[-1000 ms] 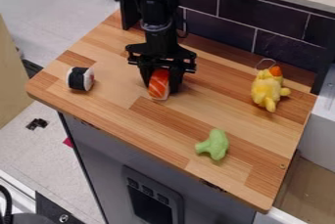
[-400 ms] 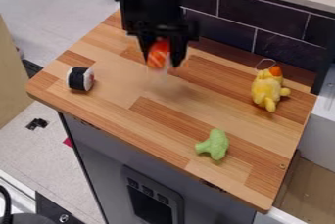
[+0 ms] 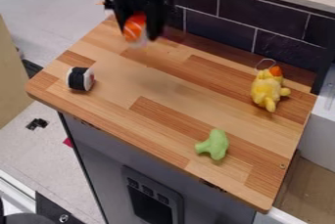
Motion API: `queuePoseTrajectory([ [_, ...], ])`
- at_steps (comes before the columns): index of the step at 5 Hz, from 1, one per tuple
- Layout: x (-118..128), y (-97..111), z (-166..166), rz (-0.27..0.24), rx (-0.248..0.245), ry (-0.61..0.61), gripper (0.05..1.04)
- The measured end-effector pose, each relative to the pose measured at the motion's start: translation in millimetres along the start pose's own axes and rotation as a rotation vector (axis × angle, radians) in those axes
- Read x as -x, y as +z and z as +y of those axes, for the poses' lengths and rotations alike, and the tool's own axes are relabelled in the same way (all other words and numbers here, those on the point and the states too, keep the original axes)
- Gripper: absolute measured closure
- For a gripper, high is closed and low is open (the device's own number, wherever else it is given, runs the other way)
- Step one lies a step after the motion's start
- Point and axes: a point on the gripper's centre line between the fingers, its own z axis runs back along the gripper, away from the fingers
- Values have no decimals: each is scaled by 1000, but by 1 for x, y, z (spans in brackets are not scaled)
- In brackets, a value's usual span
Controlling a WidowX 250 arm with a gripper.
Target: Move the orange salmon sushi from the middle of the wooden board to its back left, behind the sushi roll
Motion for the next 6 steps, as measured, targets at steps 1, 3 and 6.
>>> queuePoseTrajectory([
  [1,-10,19,18,-49,0,1,526],
  [3,-32,-10,43,-71,-38,33,526],
  [6,-61,-53,53,-111,-104,91,526],
])
